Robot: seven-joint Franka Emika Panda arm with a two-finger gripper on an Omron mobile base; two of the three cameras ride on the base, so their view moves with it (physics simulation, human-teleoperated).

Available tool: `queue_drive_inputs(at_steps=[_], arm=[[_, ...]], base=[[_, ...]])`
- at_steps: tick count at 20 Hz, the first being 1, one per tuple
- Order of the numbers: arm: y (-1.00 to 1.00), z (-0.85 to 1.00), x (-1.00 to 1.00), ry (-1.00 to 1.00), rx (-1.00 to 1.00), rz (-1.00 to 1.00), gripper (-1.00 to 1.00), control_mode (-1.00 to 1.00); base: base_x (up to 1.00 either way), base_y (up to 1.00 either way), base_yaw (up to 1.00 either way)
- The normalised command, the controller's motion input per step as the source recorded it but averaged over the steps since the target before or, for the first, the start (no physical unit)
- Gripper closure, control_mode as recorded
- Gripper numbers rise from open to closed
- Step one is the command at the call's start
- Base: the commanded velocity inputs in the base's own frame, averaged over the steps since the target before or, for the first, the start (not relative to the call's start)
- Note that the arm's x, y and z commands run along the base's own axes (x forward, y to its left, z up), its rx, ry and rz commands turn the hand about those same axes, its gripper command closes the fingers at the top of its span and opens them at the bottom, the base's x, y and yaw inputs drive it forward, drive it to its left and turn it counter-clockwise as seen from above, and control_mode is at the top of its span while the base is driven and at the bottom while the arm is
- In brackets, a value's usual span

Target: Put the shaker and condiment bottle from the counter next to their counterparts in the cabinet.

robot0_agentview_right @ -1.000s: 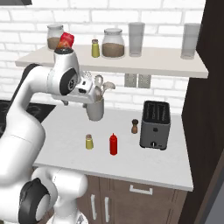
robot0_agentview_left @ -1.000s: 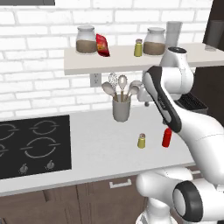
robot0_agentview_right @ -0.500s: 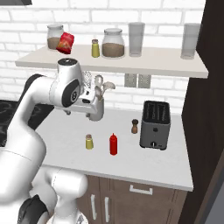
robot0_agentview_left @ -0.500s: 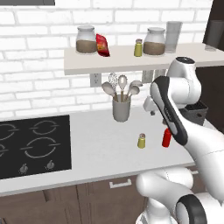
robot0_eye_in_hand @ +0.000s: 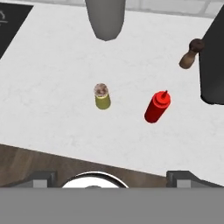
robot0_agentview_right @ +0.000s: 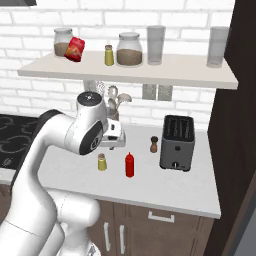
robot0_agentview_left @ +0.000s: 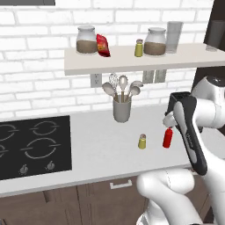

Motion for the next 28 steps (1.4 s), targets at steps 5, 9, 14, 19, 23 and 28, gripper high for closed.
queue_drive_inputs(at_steps=[5,9,14,19,23,28], arm=[[-0.18,-0.18,-0.14,-0.12,0.00,0.01,-1.00,-1.00],[-0.30,-0.14,-0.07,-0.07,0.00,0.05,-1.00,-1.00],[-0.18,-0.04,-0.01,-0.03,0.03,0.01,-1.00,-1.00],[-0.14,-0.06,0.00,0.00,0.01,0.02,-1.00,-1.00],[-0.10,-0.10,0.00,0.00,0.00,0.01,-1.00,-1.00],[-0.09,-0.20,0.00,0.00,0.00,0.00,-1.00,-1.00]], base=[[0.00,0.00,0.00],[0.00,0.00,0.00],[0.00,0.00,0.00],[0.00,0.00,0.00],[0.00,0.00,0.00],[0.00,0.00,0.00]])
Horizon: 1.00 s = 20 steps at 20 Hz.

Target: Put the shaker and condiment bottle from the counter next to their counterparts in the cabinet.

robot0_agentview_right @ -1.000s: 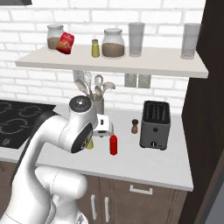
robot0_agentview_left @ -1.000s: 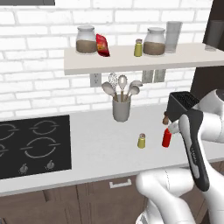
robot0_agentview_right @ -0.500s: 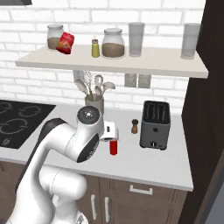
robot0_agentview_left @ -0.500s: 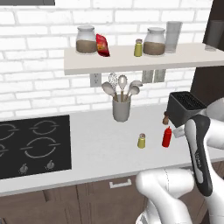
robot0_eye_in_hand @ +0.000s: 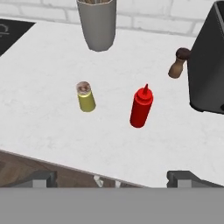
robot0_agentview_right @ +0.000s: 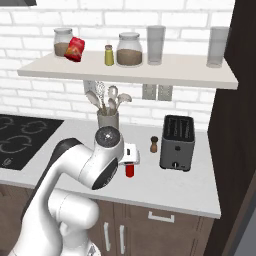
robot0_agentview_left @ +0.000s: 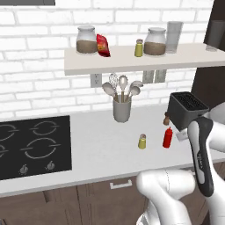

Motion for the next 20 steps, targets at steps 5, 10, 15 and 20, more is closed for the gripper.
queue_drive_inputs(at_steps=[5,10,15,20], arm=[[-0.09,-0.26,0.12,0.00,0.00,0.00,-1.00,-1.00],[0.00,-0.13,0.30,0.00,0.00,0.00,-1.00,-1.00],[-0.04,-0.06,0.31,0.00,0.01,0.00,-1.00,-1.00],[-0.03,-0.08,0.13,0.01,0.01,0.00,-1.00,-1.00]], base=[[0.00,0.00,0.00],[0.00,0.00,0.00],[0.00,0.00,0.00],[0.00,0.00,0.00]])
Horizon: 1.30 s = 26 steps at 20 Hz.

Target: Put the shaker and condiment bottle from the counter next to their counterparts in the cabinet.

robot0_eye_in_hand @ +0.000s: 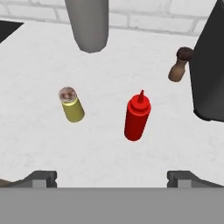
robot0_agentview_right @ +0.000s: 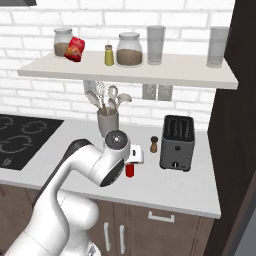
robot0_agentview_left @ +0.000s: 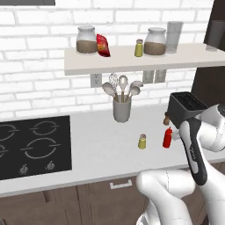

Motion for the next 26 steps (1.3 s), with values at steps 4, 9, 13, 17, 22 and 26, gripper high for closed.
queue_drive_inputs(at_steps=[4,9,13,17,22,26], arm=[[0.00,-0.13,0.01,0.02,0.00,0.00,-1.00,-1.00],[0.00,-0.21,0.08,0.00,0.00,0.00,-1.00,-1.00],[0.00,-0.16,0.01,0.00,0.00,0.01,-1.00,-1.00],[0.00,-0.12,0.03,0.00,0.00,0.00,-1.00,-1.00],[0.00,-0.07,0.14,0.00,0.00,0.00,-1.00,-1.00],[0.00,-0.09,0.16,0.00,0.00,0.00,-1.00,-1.00]], base=[[0.00,0.00,0.00],[0.00,0.00,0.00],[0.00,0.00,0.00],[0.00,0.00,0.00],[0.00,0.00,0.00],[0.00,0.00,0.00]])
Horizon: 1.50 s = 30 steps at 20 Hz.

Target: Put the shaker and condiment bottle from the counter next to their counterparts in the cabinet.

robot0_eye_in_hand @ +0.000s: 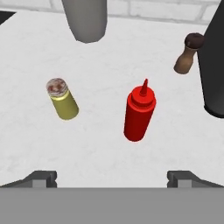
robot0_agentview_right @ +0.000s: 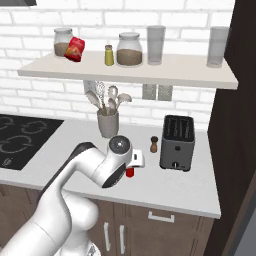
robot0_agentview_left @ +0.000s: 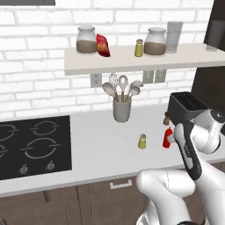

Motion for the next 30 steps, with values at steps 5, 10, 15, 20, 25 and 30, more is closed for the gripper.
queue_drive_inputs(at_steps=[5,10,15,20,25,30], arm=[[0.00,-0.10,0.15,0.00,0.00,0.00,-1.00,-1.00],[-0.01,-0.10,0.12,0.00,0.00,0.00,-1.00,-1.00],[-0.04,-0.08,0.10,0.00,0.00,0.00,-1.00,-1.00],[-0.08,-0.07,0.10,0.00,0.00,0.00,-1.00,-1.00],[-0.05,-0.07,0.09,0.00,0.00,0.00,-1.00,-1.00],[-0.03,-0.08,0.05,0.00,0.00,0.00,-1.00,-1.00]], base=[[0.00,0.00,0.00],[0.00,0.00,0.00],[0.00,0.00,0.00],[0.00,0.00,0.00],[0.00,0.00,0.00],[0.00,0.00,0.00]])
